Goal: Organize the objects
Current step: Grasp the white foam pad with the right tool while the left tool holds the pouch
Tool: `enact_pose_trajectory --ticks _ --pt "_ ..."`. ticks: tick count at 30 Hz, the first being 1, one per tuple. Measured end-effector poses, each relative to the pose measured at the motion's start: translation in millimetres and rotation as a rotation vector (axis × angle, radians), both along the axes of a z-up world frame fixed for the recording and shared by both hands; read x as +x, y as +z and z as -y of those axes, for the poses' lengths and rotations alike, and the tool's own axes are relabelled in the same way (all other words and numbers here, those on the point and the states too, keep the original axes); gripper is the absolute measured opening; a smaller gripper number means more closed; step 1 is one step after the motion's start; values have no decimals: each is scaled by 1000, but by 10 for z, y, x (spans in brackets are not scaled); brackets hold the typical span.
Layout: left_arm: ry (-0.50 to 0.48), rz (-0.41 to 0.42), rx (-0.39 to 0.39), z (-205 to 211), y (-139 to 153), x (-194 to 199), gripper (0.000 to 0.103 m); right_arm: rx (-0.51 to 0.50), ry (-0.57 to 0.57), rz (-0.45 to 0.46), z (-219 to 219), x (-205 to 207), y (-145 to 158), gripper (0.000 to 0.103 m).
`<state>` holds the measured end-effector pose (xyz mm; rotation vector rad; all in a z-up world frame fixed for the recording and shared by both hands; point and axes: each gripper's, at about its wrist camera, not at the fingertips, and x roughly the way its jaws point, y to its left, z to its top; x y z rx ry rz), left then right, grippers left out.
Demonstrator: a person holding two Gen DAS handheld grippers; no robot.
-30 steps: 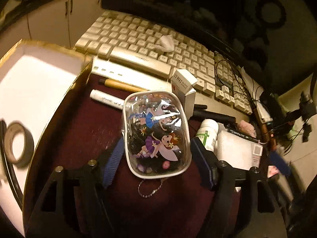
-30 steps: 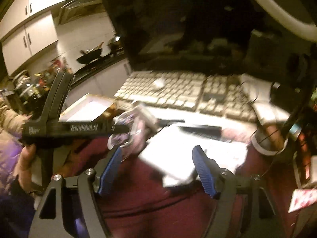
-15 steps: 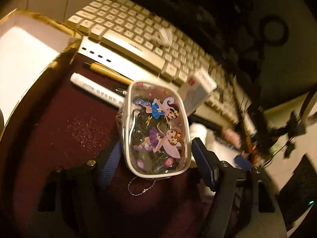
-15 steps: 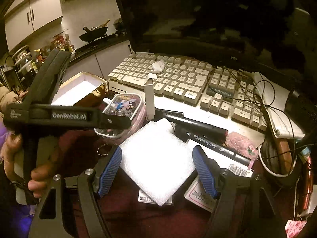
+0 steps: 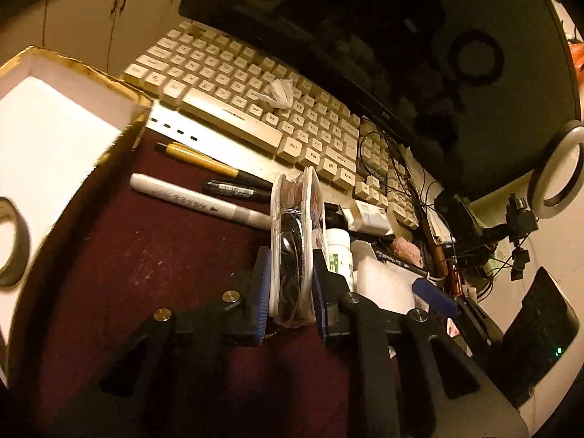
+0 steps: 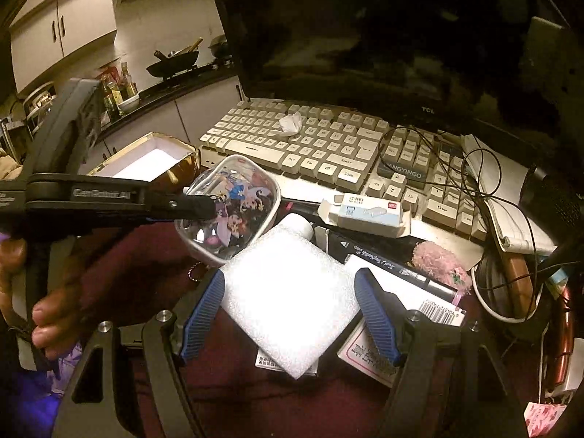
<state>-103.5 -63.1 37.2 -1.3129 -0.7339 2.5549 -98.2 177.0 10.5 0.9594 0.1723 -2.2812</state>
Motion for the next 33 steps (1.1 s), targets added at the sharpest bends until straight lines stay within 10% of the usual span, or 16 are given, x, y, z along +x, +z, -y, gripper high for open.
enact_pose_trajectory --ticks 9,20,29,33 --pt "-7 36 22 198 -46 517 20 -13 67 32 11 37 -19 74" --pt "-6 44 73 284 -103 677 20 222 137 -63 418 281 -190 74" --pt "-12 47 86 289 -115 664 20 26 2 29 236 36 -6 73" --pt "-14 47 82 284 -112 678 20 67 -20 21 314 -53 -26 52"
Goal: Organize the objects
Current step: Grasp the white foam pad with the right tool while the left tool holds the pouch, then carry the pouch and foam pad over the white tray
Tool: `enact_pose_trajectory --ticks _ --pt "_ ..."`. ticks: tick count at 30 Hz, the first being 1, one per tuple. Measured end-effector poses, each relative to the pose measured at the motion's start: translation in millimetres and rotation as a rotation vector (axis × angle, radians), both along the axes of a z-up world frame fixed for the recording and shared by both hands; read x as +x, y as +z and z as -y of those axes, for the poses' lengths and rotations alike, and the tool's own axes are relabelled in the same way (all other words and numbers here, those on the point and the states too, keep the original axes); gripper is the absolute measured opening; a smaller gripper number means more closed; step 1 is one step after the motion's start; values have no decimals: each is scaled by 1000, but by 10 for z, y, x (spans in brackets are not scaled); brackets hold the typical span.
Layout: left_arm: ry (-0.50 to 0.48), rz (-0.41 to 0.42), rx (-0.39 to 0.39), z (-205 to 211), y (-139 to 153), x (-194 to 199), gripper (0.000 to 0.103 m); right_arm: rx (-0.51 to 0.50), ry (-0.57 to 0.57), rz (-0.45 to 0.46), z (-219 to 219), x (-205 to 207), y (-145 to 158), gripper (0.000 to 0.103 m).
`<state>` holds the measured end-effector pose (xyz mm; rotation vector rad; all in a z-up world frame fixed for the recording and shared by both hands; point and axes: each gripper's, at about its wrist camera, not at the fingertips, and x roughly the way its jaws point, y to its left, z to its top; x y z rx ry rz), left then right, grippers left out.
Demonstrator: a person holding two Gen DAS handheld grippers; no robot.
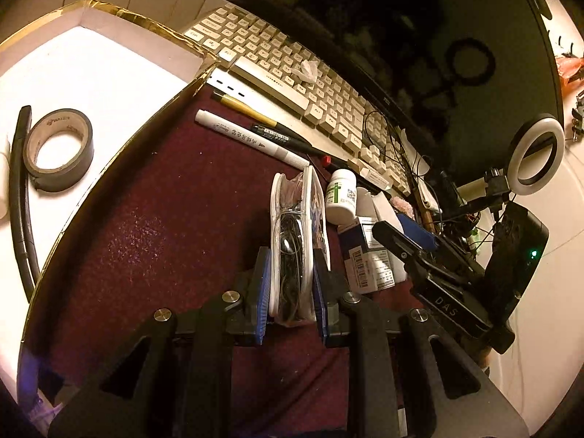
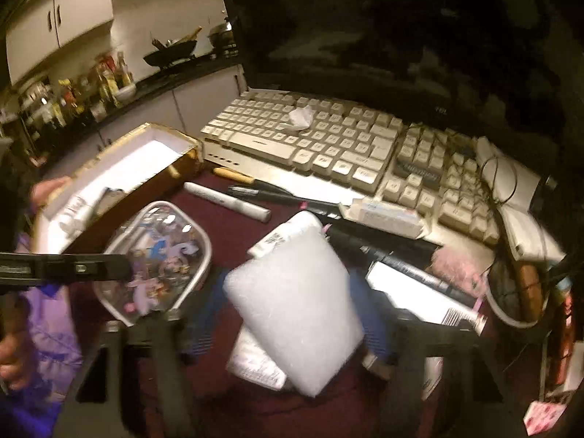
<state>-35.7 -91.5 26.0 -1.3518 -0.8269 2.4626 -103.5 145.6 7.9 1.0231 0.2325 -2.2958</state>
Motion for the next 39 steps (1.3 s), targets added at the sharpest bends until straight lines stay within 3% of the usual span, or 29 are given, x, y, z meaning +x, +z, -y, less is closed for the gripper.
enact_pose_trajectory --ticks 7,12,18,26,29,33,39 --pt "1 6 14 22 -14 -22 20 4 -51 -20 -129 77 49 38" --pt "-5 -1 -7 -4 -6 -46 20 -28 -125 -73 -361 154 197 18" --pt "-7 -19 -9 -43 45 -4 20 -160 -141 -26 -568 138 285 12" --pt "25 -41 6 45 129 67 20 -231 -89 -51 -424 305 505 12" --pt "45 -56 23 153 187 112 20 -301 -46 -25 -282 311 560 12" --pt "84 -75 122 472 228 214 20 -338 39 25 57 295 587 12" --pt "199 -139 106 943 382 459 20 -366 148 58 596 314 667 12"
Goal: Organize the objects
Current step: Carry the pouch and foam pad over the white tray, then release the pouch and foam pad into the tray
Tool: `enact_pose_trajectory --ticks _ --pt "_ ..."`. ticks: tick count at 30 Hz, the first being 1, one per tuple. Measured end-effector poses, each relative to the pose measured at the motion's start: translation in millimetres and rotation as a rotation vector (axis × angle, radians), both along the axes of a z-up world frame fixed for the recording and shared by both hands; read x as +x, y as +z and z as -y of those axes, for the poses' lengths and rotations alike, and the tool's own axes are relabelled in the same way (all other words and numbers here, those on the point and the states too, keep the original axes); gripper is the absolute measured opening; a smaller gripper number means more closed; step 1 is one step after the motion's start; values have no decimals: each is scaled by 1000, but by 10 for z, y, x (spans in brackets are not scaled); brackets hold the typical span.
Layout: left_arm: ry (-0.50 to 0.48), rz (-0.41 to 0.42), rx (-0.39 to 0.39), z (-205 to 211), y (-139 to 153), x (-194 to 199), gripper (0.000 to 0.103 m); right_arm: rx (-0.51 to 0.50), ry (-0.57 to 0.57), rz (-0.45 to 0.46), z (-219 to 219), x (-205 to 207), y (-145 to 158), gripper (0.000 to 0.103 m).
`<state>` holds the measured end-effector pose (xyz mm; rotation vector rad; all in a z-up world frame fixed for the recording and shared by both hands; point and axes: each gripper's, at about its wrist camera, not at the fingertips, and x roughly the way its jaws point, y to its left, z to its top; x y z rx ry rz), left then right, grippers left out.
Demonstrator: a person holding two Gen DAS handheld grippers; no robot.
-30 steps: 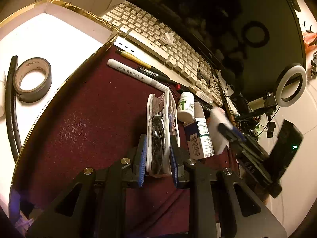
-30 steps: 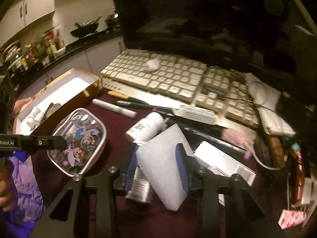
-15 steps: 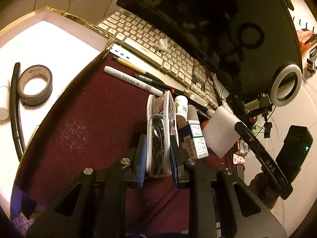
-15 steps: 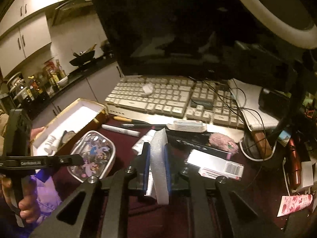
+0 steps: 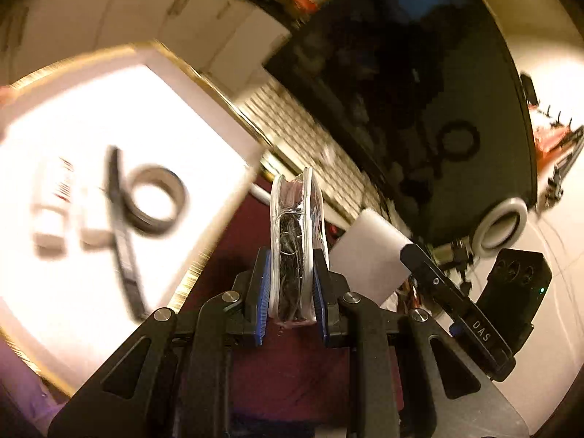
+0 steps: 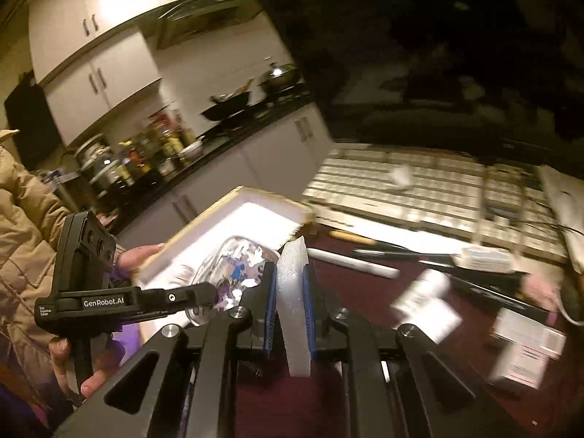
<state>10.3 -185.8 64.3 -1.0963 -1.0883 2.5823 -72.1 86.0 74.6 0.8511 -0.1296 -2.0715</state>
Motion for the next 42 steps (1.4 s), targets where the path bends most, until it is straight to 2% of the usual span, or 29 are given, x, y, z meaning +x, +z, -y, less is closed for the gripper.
enact_pose_trajectory --ticks 7,13,17,22,24,27,32,36,42 --pt "147 -33 -10 551 32 136 20 -28 100 48 555 -176 22 12" --pt "255 -19 -34 906 1 -19 20 -88 114 132 1007 -495 -88 12" --pt "294 17 -39 1046 -72 -234 20 -125 117 266 1312 -782 -326 12" --pt "291 98 -53 1143 -216 -535 20 -128 103 317 1547 -924 -495 12" --pt "283 124 -54 1129 -254 -658 20 -140 90 327 1560 -973 -532 12" --pt "274 171 -98 1093 -290 -782 20 -125 60 294 1542 -1013 -563 12" --pt "278 207 -117 1053 -363 -956 21 -117 33 316 1518 -1108 -714 12" --pt "299 199 -89 1122 -411 -938 22 -107 7 336 1470 -1137 -825 12" --pt "342 228 -47 1236 -473 -999 24 -63 -19 284 1471 -1093 -834 15"
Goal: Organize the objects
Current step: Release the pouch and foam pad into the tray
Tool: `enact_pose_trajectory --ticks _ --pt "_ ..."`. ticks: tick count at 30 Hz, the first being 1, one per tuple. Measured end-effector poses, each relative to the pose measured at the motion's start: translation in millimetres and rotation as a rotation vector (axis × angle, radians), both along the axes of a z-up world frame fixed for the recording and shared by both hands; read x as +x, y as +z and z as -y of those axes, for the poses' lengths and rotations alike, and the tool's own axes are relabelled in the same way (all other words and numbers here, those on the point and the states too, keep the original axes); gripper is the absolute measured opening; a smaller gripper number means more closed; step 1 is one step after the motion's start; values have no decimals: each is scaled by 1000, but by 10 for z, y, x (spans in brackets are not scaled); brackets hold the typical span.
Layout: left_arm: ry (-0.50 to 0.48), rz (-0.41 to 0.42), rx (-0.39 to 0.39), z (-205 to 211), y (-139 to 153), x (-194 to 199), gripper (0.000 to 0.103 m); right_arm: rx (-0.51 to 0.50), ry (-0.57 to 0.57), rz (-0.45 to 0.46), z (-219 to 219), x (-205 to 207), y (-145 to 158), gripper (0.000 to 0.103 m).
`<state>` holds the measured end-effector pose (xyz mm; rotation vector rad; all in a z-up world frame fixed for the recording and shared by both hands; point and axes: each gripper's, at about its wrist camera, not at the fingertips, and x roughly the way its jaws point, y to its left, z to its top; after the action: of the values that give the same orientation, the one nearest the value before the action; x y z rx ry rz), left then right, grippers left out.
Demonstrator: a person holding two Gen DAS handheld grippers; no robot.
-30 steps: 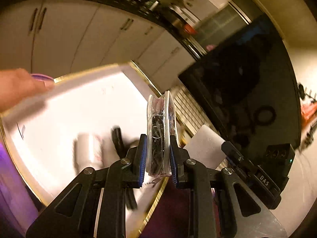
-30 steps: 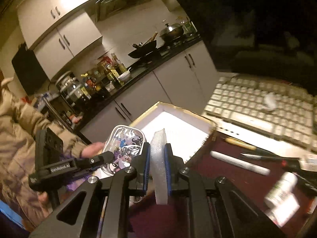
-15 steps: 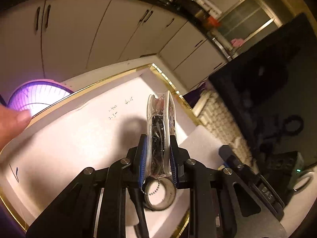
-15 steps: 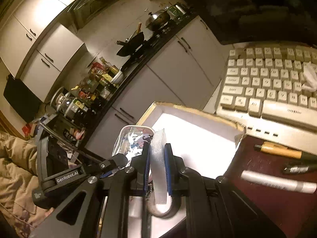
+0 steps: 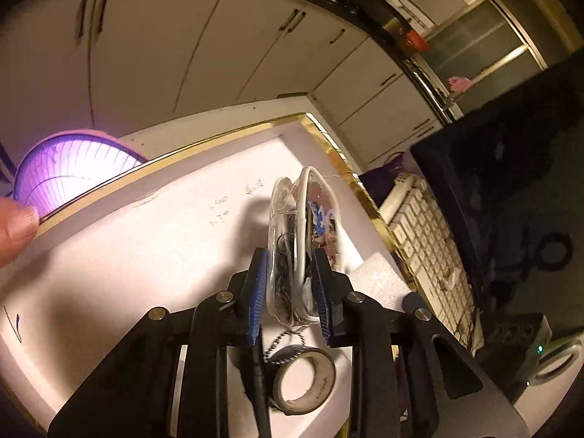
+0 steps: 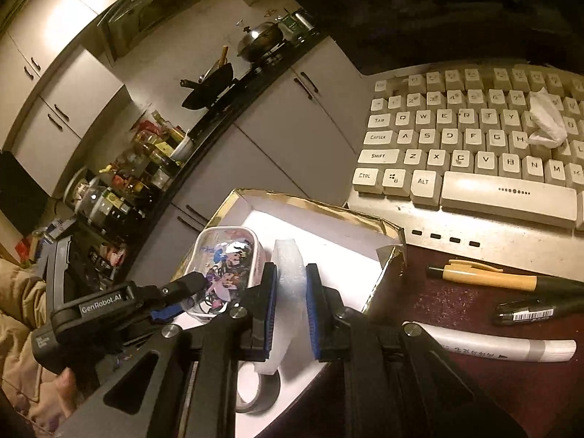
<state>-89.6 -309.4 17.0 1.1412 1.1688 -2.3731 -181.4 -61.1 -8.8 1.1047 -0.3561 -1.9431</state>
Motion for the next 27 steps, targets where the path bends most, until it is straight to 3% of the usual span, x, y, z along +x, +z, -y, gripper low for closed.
enact_pose_trajectory --ticks 5,7,9,12,17,21,24,27 --pt "23 34 15 36 -77 74 30 70 -24 -70 38 55 31 19" --pt "20 41 16 31 -88 82 39 110 -29 -110 80 95 50 21" --pt "16 42 7 27 -71 89 48 153 -35 -155 145 151 70 34" --pt "39 41 -42 30 22 175 49 172 -44 -213 192 226 131 44" --pt "88 -63 -129 -172 323 532 51 139 -14 -252 88 427 384 45" --pt "-32 -137 -120 -695 394 770 54 116 -8 -359 -312 956 557 44" --pt "-164 -161 -108 -1108 375 818 54 116 1 -318 -735 1230 482 44" --pt "-306 -149 -127 -1546 358 773 54 189 -58 -280 -1188 1374 362 45"
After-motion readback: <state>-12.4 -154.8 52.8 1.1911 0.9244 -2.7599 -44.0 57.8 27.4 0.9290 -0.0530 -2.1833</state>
